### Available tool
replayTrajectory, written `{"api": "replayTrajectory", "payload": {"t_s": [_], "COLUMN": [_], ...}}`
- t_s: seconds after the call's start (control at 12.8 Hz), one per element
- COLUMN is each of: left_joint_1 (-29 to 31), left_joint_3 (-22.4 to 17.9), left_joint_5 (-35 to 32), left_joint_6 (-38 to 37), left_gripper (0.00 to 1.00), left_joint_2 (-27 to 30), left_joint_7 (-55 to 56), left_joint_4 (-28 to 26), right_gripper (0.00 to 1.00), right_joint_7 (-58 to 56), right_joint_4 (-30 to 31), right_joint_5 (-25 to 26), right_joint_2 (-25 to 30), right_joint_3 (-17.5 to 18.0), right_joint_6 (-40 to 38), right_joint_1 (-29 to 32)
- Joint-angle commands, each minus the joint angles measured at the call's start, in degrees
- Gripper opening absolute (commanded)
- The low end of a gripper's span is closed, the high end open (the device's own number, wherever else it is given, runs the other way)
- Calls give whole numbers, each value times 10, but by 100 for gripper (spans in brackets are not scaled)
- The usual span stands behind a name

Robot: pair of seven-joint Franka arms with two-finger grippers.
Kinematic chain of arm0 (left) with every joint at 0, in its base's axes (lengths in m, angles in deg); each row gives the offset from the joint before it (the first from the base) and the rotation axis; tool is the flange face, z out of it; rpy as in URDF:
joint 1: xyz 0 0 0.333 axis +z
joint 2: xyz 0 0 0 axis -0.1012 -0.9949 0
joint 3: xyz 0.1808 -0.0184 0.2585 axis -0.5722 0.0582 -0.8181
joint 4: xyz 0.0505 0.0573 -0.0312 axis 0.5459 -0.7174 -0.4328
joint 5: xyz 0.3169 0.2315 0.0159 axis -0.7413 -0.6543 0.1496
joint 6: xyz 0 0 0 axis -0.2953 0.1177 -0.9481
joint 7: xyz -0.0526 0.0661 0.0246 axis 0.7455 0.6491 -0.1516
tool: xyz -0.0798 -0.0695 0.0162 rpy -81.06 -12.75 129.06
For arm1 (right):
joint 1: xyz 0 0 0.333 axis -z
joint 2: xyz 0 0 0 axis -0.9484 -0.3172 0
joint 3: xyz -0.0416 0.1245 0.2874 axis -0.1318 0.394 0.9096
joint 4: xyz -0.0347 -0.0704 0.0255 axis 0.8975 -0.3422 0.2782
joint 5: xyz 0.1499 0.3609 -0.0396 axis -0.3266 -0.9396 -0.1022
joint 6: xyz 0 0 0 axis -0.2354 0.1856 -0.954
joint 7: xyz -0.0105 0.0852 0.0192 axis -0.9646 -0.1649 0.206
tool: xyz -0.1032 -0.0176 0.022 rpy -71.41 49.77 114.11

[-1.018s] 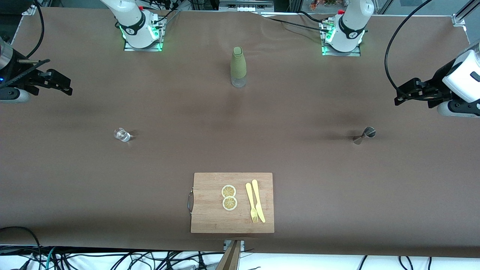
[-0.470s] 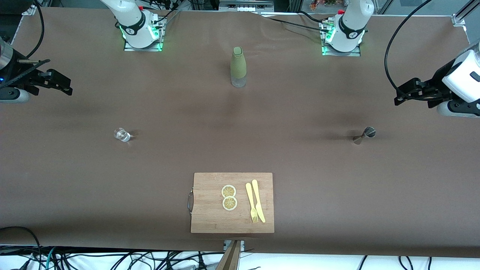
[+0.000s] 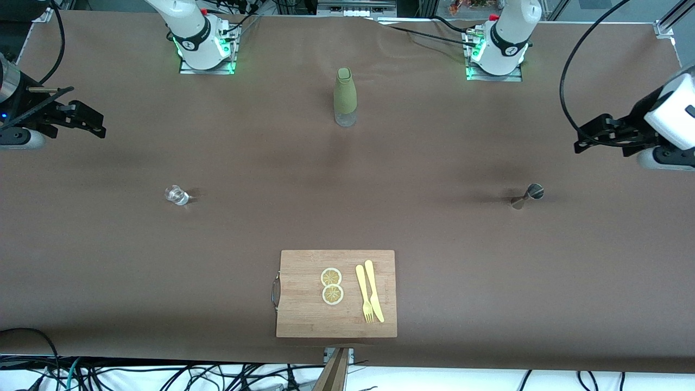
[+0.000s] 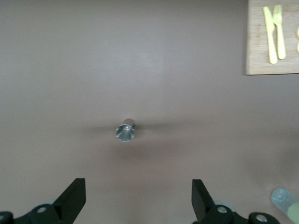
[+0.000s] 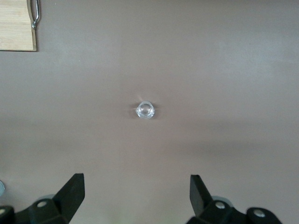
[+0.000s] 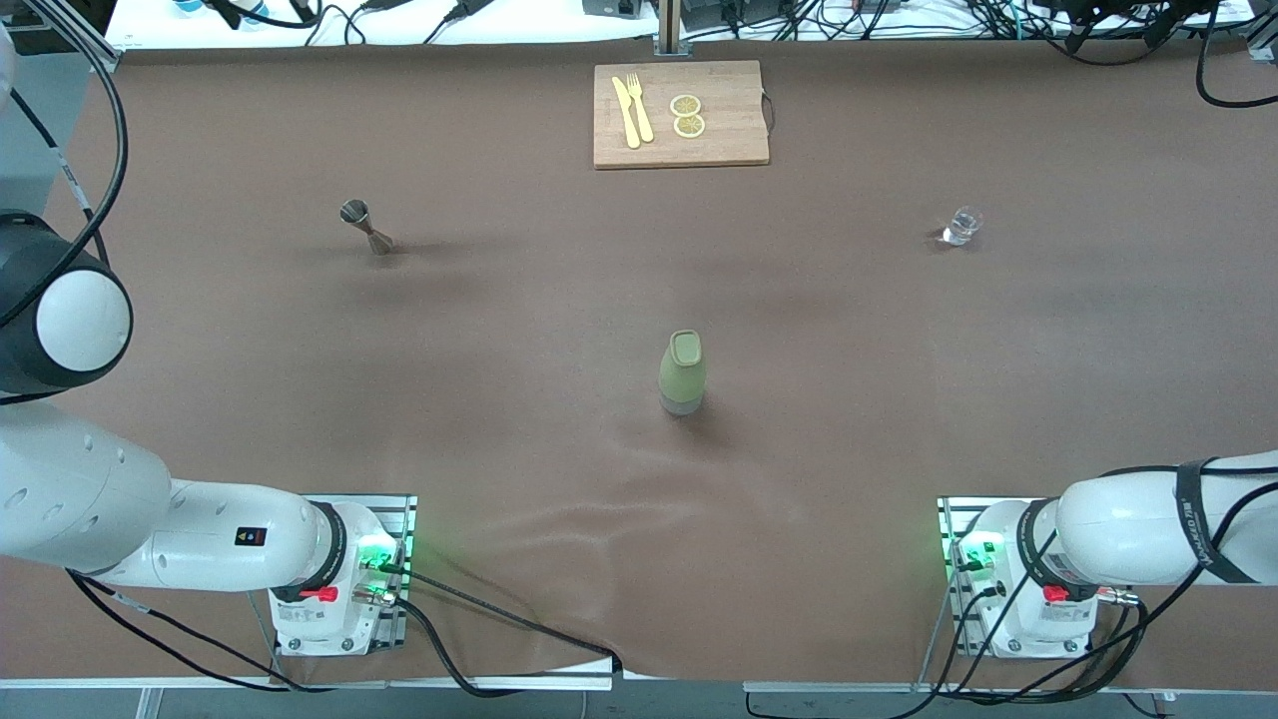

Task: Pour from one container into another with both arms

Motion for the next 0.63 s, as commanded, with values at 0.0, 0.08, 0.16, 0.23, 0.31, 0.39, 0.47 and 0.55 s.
{"api": "replayTrajectory", "payload": {"t_s": [0.0, 0.08, 0.16, 0.23, 0.31, 0.39, 0.47, 0.55], "left_joint_1": [8, 8, 8, 10, 17, 28, 41, 57], "left_joint_3": [-51, -68, -82, -94, -104, -111, -113, -120], "left_joint_5": [12, 12, 18, 21, 35, 56, 71, 93], "left_joint_6": [-6, -6, -6, -6, -7, -9, -12, -12], "left_gripper": [100, 100, 100, 100, 100, 100, 100, 100], "left_joint_2": [1, 0, 0, -1, -1, -1, -2, -6], "left_joint_7": [-121, -158, -184, -214, -249, -285, -321, -363], "left_joint_4": [-9, -12, -17, -20, -28, -37, -50, -61], "right_gripper": [100, 100, 100, 100, 100, 100, 100, 100], "right_joint_7": [-1, -2, -2, -2, -2, -2, -5, -2], "right_joint_4": [4, 4, 4, 4, 4, 5, 9, 15], "right_joint_5": [1, 1, 1, 1, 1, 1, 1, 0], "right_joint_2": [6, 6, 6, 5, 6, 5, 4, 4], "right_joint_3": [-1, -1, -1, -1, -1, -1, -1, -1], "right_joint_6": [-3, -3, -3, -3, -3, -3, -3, -3], "right_joint_1": [-2, -2, -2, -2, -2, -2, -2, -2]}}
